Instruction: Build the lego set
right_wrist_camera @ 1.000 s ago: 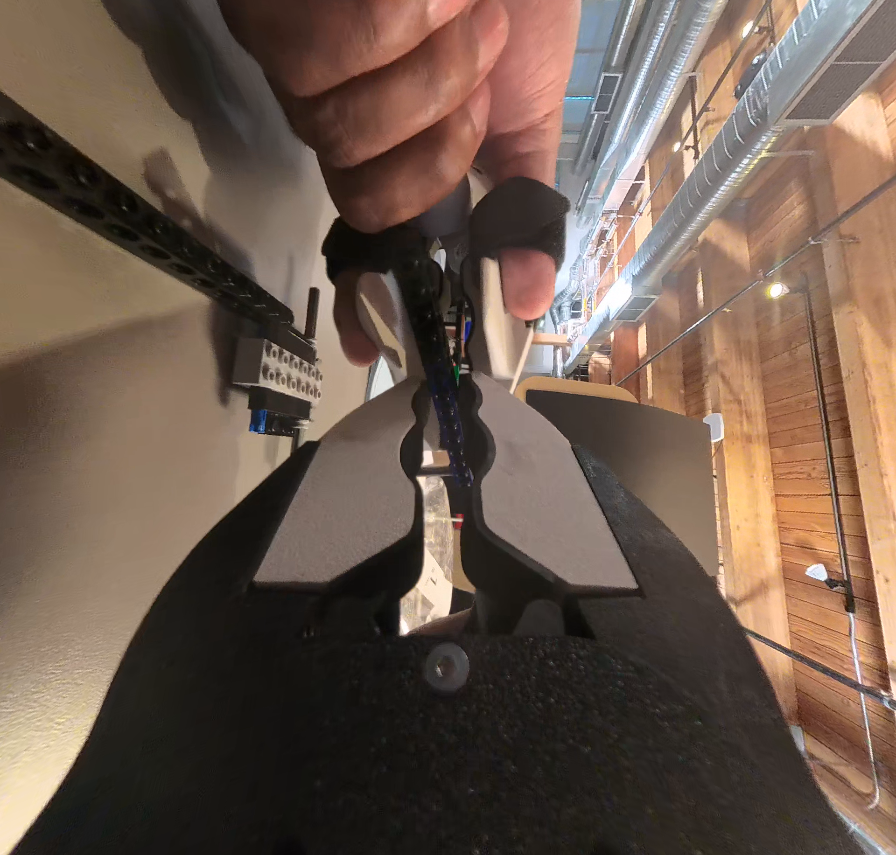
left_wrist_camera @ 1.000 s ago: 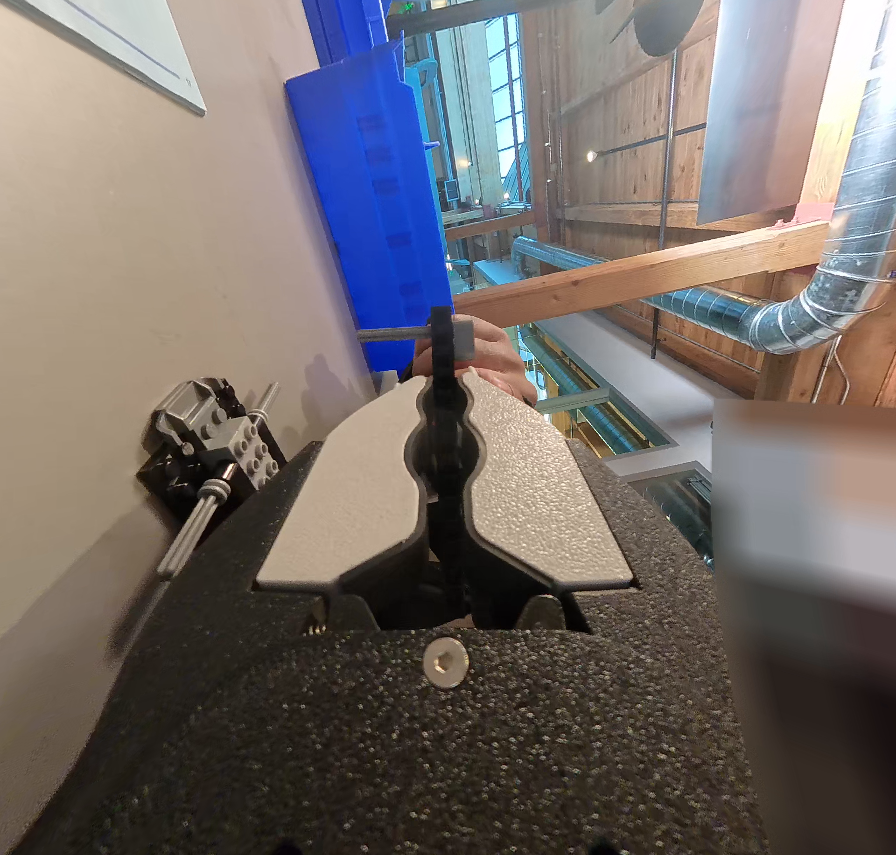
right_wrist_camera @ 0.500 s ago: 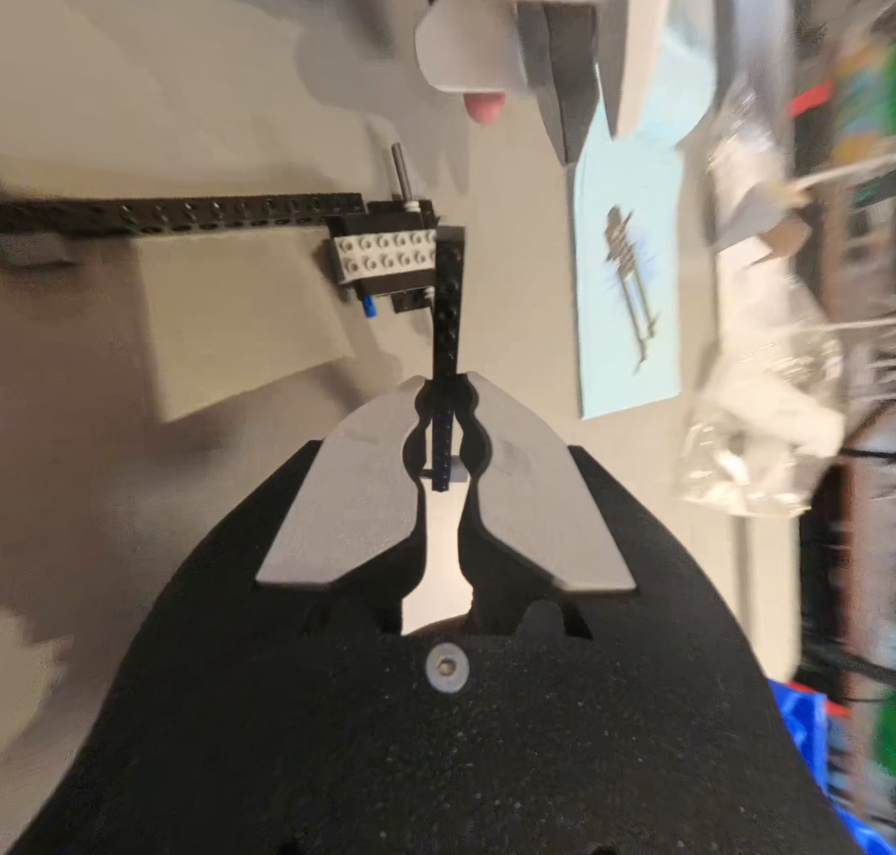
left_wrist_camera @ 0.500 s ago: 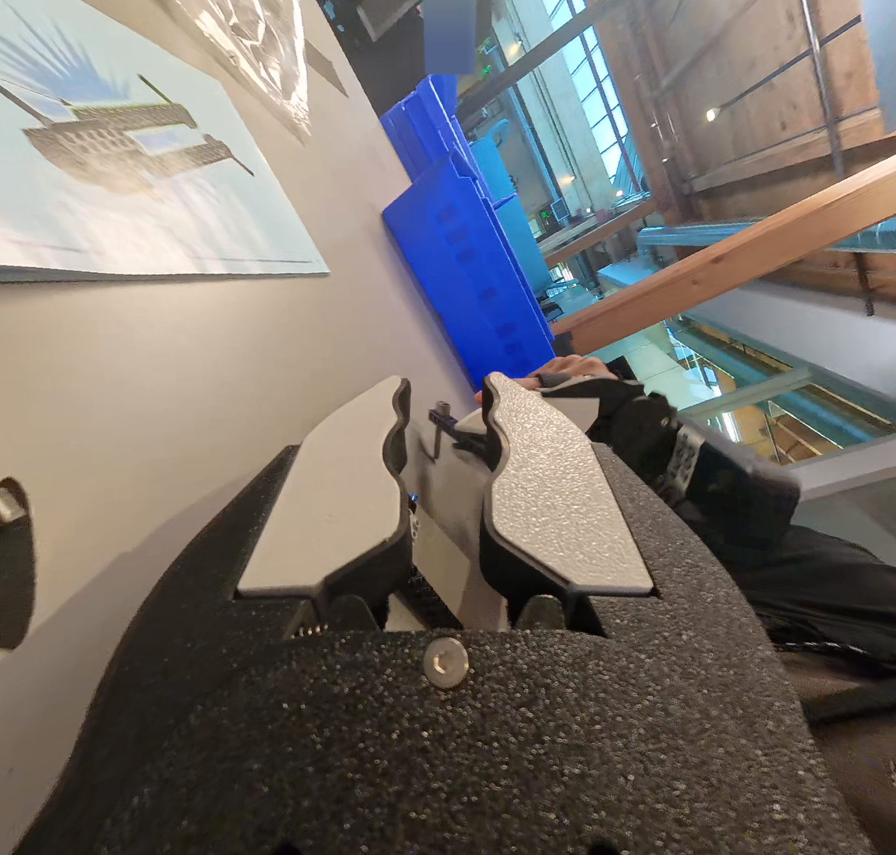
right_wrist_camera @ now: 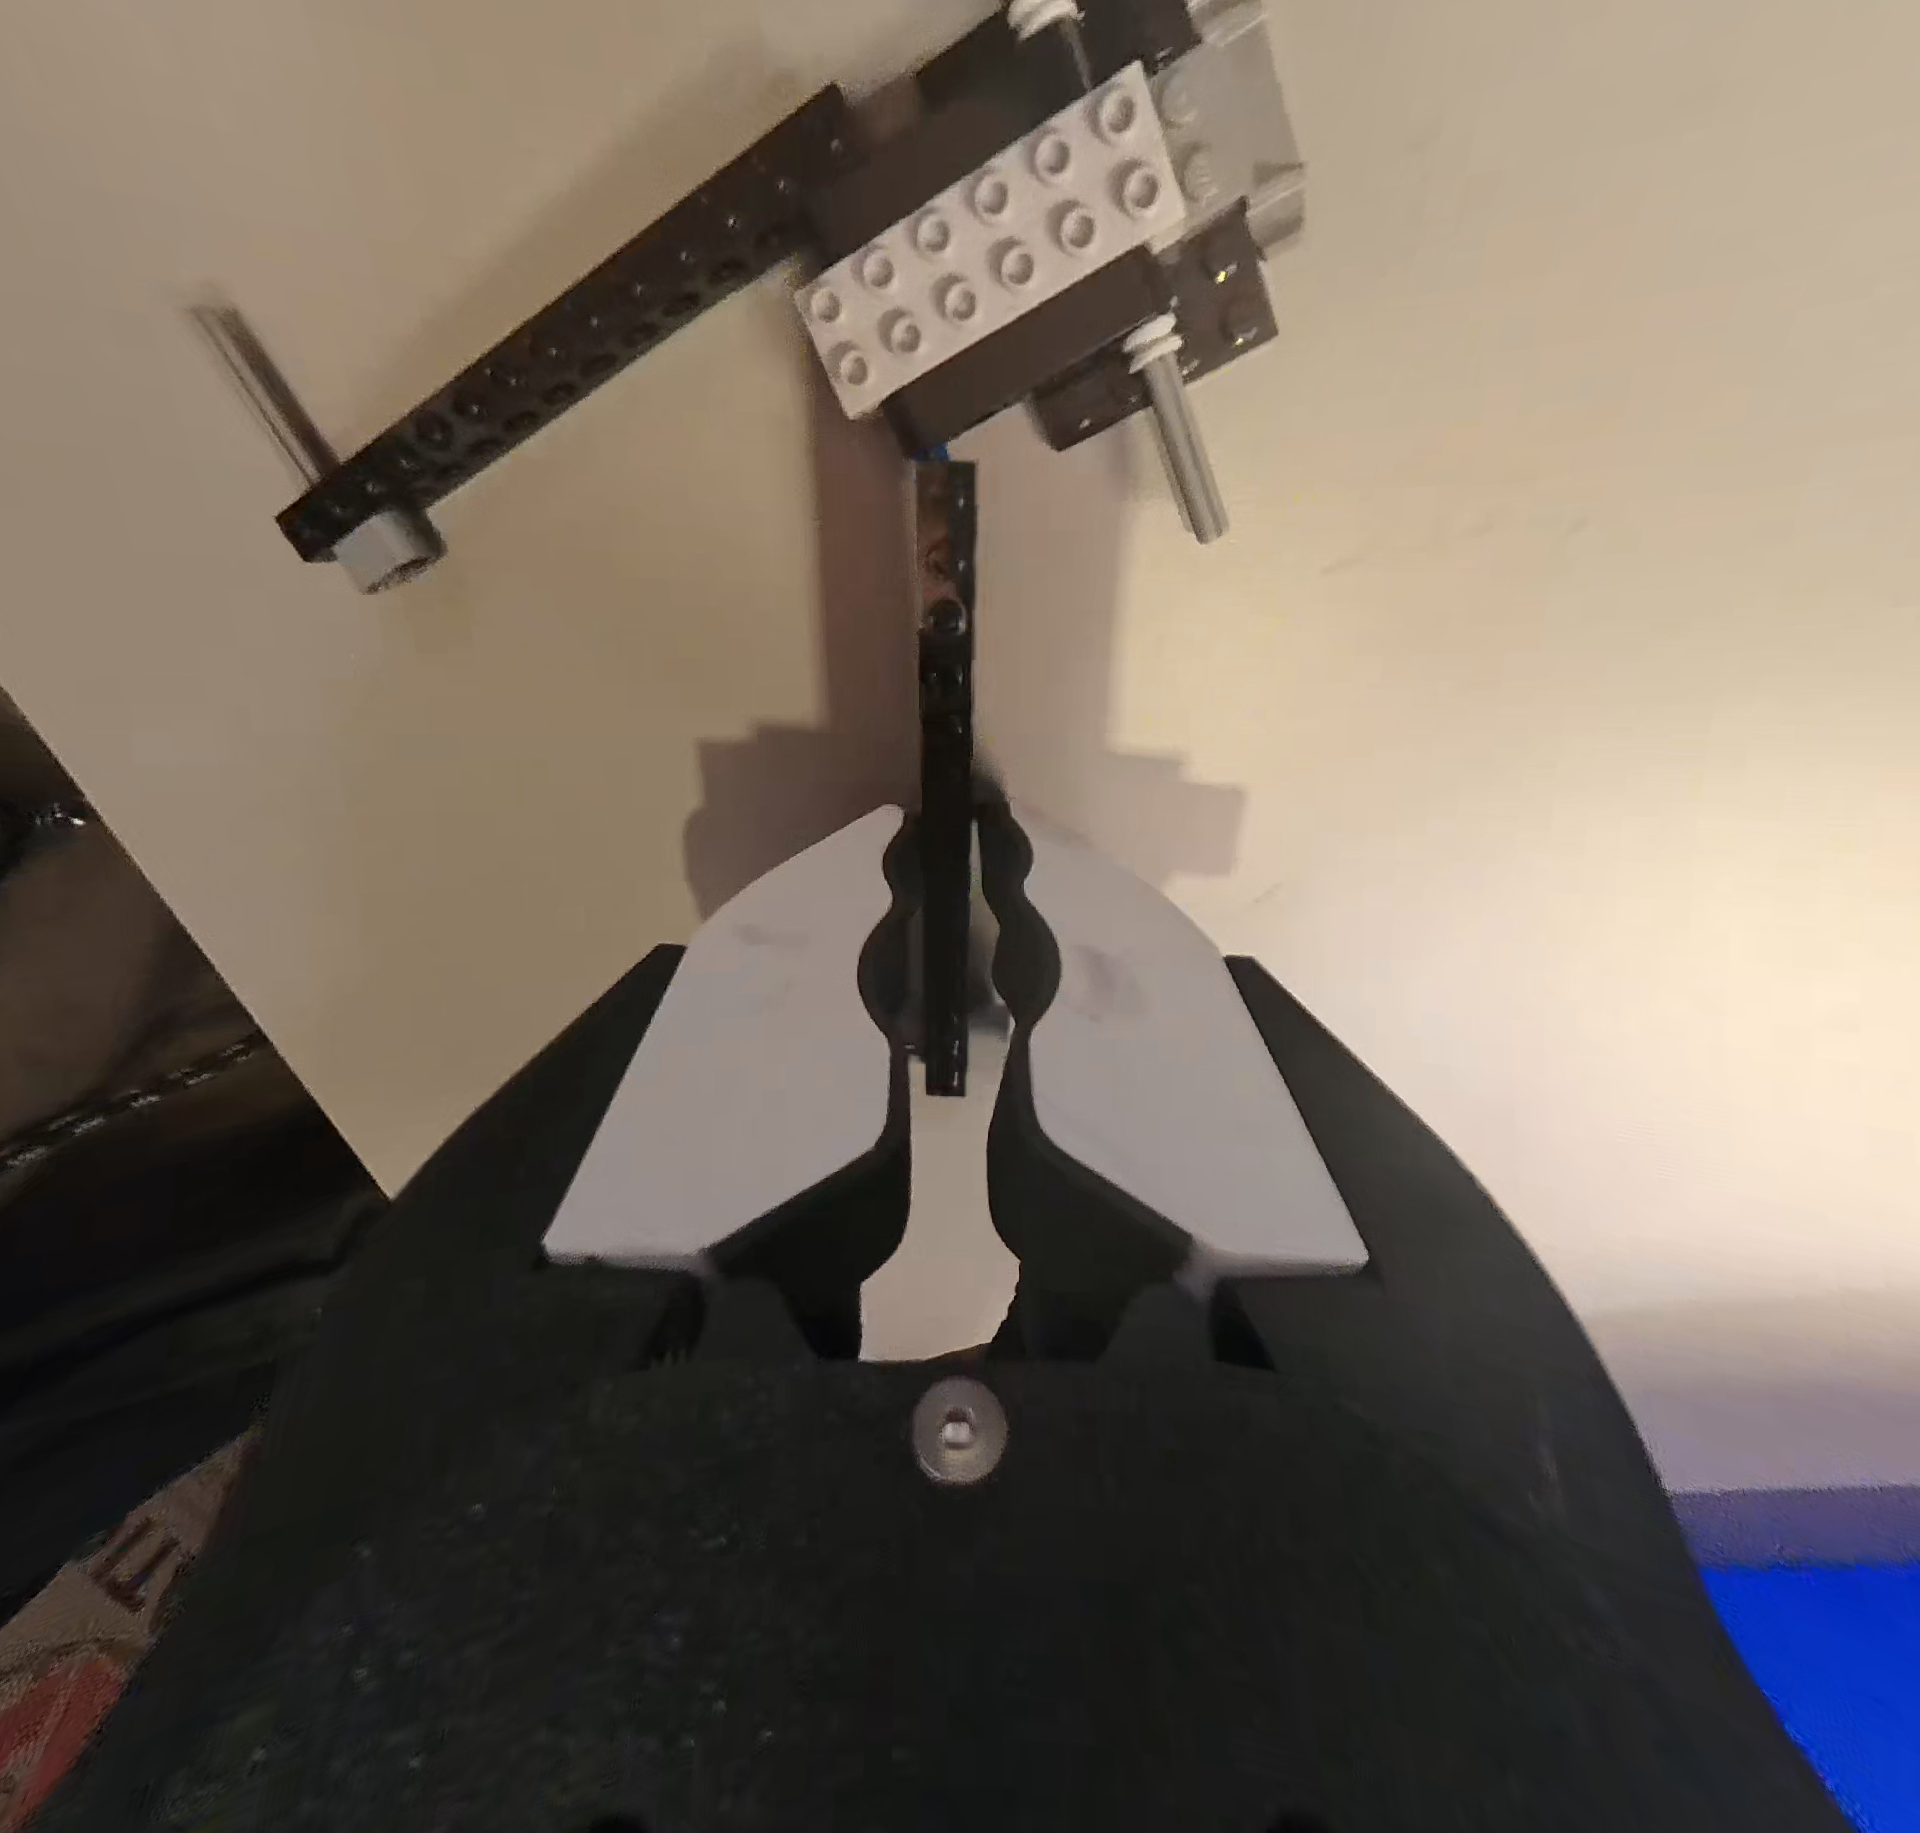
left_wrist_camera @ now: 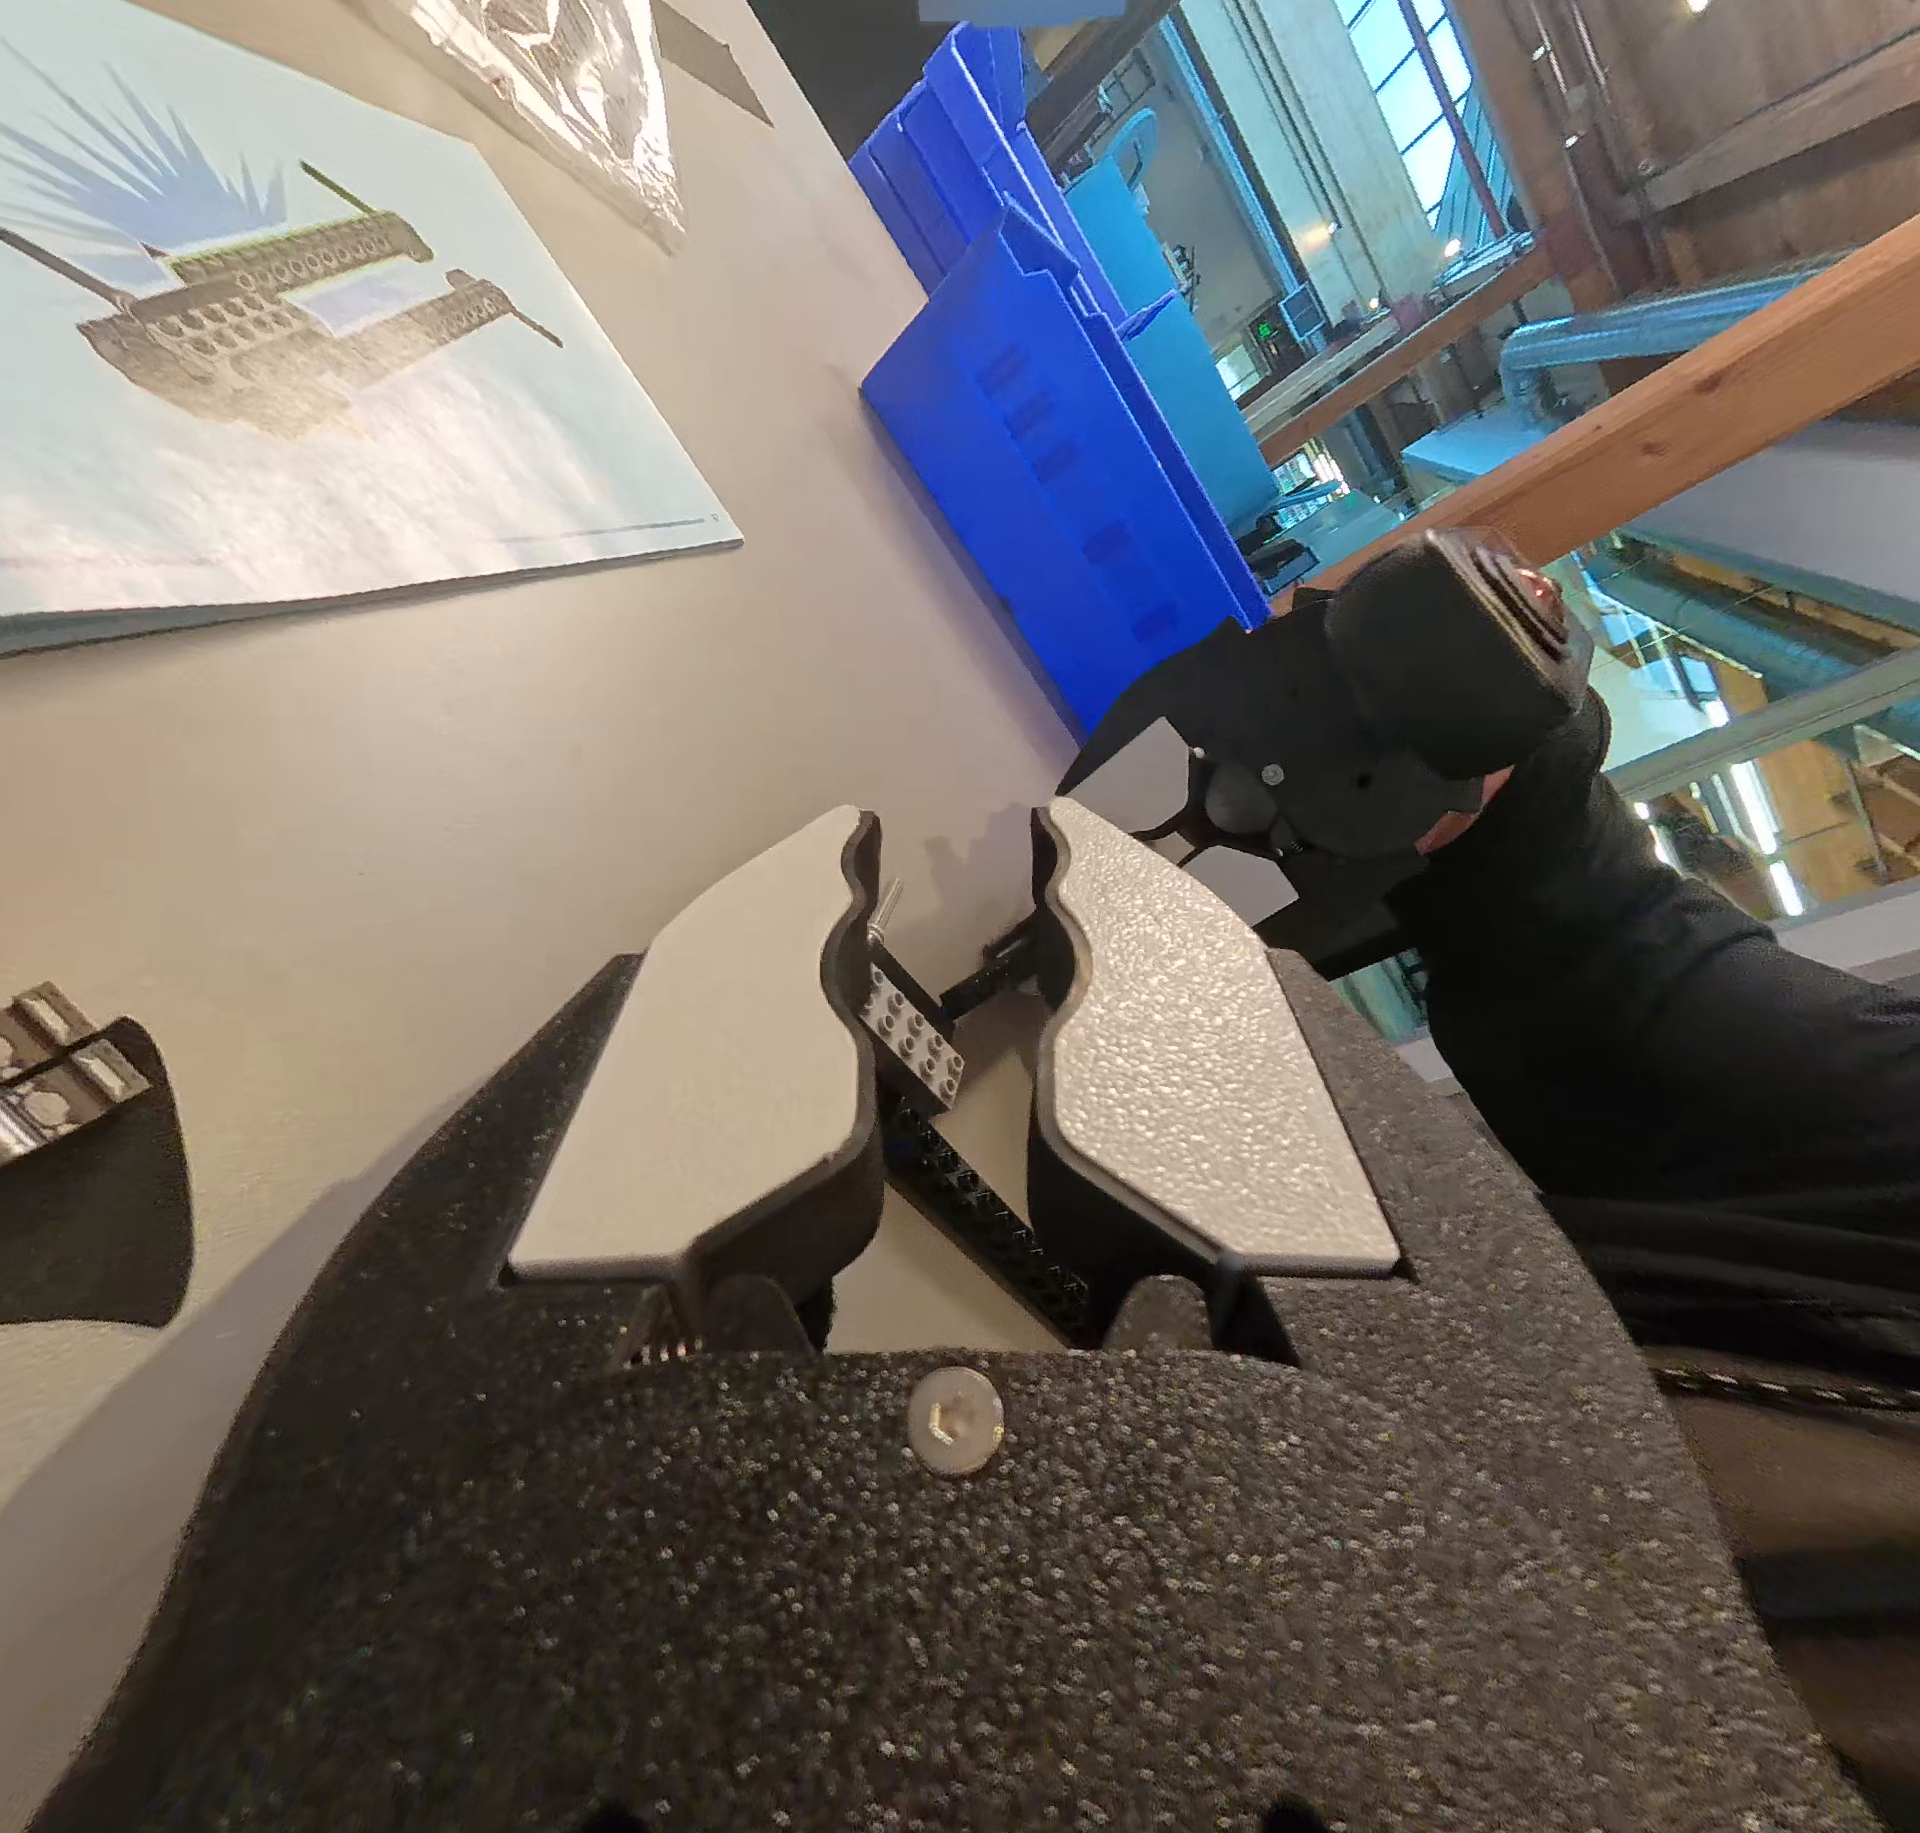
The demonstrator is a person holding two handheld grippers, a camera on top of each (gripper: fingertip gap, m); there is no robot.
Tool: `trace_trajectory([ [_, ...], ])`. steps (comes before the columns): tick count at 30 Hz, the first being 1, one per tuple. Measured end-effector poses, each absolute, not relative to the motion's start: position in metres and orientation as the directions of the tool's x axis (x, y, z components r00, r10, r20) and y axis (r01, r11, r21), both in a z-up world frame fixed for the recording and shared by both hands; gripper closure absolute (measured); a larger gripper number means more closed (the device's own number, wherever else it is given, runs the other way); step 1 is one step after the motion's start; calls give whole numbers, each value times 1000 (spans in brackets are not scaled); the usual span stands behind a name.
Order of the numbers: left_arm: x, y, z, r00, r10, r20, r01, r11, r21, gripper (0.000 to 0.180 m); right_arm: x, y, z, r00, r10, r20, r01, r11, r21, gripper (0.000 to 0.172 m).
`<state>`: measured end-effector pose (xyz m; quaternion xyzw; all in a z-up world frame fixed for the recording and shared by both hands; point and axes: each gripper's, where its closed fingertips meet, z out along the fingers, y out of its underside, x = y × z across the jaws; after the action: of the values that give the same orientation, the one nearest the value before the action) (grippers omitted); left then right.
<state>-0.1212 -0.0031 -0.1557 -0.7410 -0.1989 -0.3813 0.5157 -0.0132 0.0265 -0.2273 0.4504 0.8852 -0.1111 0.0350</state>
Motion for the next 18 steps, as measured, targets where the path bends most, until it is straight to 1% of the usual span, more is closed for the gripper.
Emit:
trace_trajectory([
  [3,-122,-3,-153,662,-105,742,663,-380,-645,153,-12,26,-227,-582,799,-152,810,553,-197,154],
  [5,-121,-3,-153,686,-114,719,637,-385,-668,153,-11,27,-227,-581,804,-128,807,550,-216,144],
  [8,-119,-2,-154,719,-116,685,601,-390,-697,152,-10,33,-227,-584,807,-86,798,551,-242,141],
  [10,-118,-1,-155,729,-118,674,589,-393,-706,152,-13,33,-226,-586,807,-72,790,549,-272,142],
  [11,-117,0,-155,732,-119,671,586,-395,-708,152,-15,33,-226,-587,807,-66,788,550,-278,146],
  [14,-118,1,-158,742,-115,660,577,-392,-716,153,-16,33,-228,-589,806,-63,788,555,-266,163],
  [18,-122,2,-161,743,-103,661,581,-390,-714,153,-14,42,-228,-503,860,-89,844,468,-262,163],
])
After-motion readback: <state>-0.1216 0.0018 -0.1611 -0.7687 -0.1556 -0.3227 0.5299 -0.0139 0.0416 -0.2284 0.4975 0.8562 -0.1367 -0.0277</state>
